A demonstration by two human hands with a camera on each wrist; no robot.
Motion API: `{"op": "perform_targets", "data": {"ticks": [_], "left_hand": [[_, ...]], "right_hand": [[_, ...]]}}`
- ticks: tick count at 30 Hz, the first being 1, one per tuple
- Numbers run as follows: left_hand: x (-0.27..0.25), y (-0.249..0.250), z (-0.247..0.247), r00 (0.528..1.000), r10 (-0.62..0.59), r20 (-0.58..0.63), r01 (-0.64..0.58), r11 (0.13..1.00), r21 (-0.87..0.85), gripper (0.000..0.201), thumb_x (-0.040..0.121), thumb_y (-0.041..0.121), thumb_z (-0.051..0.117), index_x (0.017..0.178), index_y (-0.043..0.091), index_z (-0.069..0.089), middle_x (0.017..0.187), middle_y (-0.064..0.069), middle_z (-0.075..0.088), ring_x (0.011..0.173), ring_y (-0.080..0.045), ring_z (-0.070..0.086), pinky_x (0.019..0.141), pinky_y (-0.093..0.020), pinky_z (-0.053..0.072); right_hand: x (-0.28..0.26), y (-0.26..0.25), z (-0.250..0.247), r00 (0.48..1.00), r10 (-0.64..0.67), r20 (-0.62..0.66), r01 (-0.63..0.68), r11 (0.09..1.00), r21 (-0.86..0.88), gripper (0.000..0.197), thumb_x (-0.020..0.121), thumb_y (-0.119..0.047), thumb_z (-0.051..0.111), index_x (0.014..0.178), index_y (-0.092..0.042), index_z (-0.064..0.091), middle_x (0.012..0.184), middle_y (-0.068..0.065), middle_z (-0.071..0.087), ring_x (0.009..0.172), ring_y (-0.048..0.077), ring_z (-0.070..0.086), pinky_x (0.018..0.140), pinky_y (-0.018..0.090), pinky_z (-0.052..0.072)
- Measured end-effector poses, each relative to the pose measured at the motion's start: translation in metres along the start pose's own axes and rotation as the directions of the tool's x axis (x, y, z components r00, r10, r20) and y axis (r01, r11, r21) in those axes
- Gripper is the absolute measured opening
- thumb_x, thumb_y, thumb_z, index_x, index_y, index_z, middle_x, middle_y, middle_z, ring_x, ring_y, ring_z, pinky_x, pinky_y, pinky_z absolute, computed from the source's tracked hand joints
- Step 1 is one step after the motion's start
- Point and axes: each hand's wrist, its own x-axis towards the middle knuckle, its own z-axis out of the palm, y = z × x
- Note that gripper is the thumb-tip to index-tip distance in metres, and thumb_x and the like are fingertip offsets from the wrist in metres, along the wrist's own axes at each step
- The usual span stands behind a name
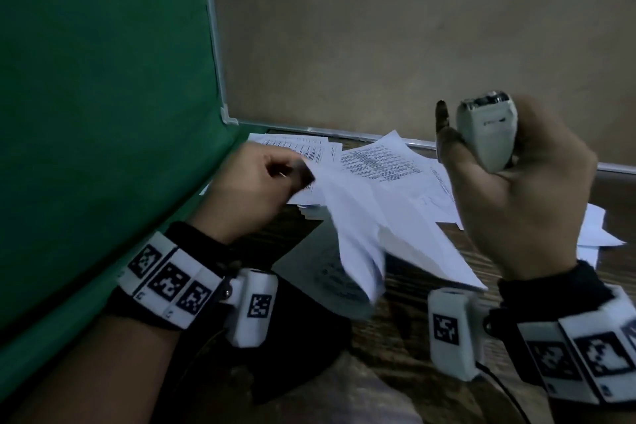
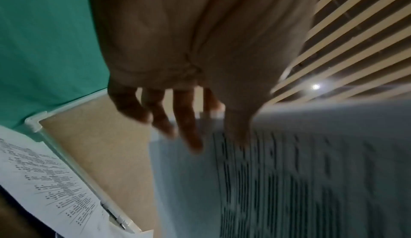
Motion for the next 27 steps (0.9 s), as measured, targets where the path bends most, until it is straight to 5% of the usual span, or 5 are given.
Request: {"op": "perform_targets", "data": {"ticks": [5,9,16,21,27], "left_hand": [[-0.001,0.033,-0.021,0.939,0.155,-0.308,-0.145,0.988,0.056,0.020,0.053,0.059,0.051,0.063,0.064,0.068,0.082,0.011,0.064,0.081,0.000,0.058,0.084,-0.030,0.050],[0.035,0.056,-0.047,0.959,0.184,-0.213,-0.115,0.947,0.300,0.041,0.086,0.045,0.061,0.060,0.014,0.057,0.057,0.002,0.058,0.056,-0.007,0.048,0.054,-0.028,0.042],[0.095,0.083,-0.078,0.986,-0.166,0.021,0.143,0.905,0.401,0.021,0.090,0.024,0.079,0.107,0.019,0.070,0.094,-0.004,0.077,0.073,-0.026,0.076,0.057,-0.037,0.061],[0.084,0.046,-0.071,0.897,-0.357,0.262,0.288,0.920,0.267,0.029,0.087,0.008,0.078,0.113,0.017,0.072,0.099,-0.006,0.081,0.084,-0.027,0.079,0.074,-0.041,0.064],[0.055,0.008,-0.023,0.822,-0.356,0.444,0.345,0.932,0.110,0.035,0.083,-0.008,0.077,0.114,0.007,0.068,0.108,-0.024,0.077,0.092,-0.038,0.076,0.082,-0.056,0.061]], "right_hand": [[0.002,-0.001,-0.002,0.993,0.031,-0.113,-0.027,0.999,0.037,0.014,0.090,-0.027,0.075,0.089,-0.018,0.065,0.071,-0.002,0.058,0.060,0.012,0.049,0.060,0.025,0.039],[0.003,0.002,-0.004,0.985,0.080,-0.152,-0.070,0.995,0.074,0.024,0.089,-0.027,0.072,0.079,-0.010,0.059,0.066,0.003,0.056,0.058,0.018,0.049,0.057,0.035,0.041],[0.000,-0.004,-0.007,0.991,0.054,-0.123,-0.041,0.994,0.103,0.016,0.089,-0.026,0.072,0.081,-0.018,0.060,0.068,0.004,0.058,0.062,0.026,0.054,0.058,0.033,0.042],[0.004,-0.002,-0.011,0.986,0.007,0.164,-0.020,0.997,0.075,0.026,0.091,-0.034,0.071,0.076,-0.014,0.063,0.062,0.004,0.062,0.057,0.024,0.057,0.055,0.040,0.044],[-0.009,0.015,0.008,0.760,0.041,0.649,0.018,0.996,-0.083,0.023,0.092,-0.047,0.067,0.095,-0.026,0.057,0.073,-0.006,0.069,0.067,0.013,0.061,0.066,0.035,0.047]]}}
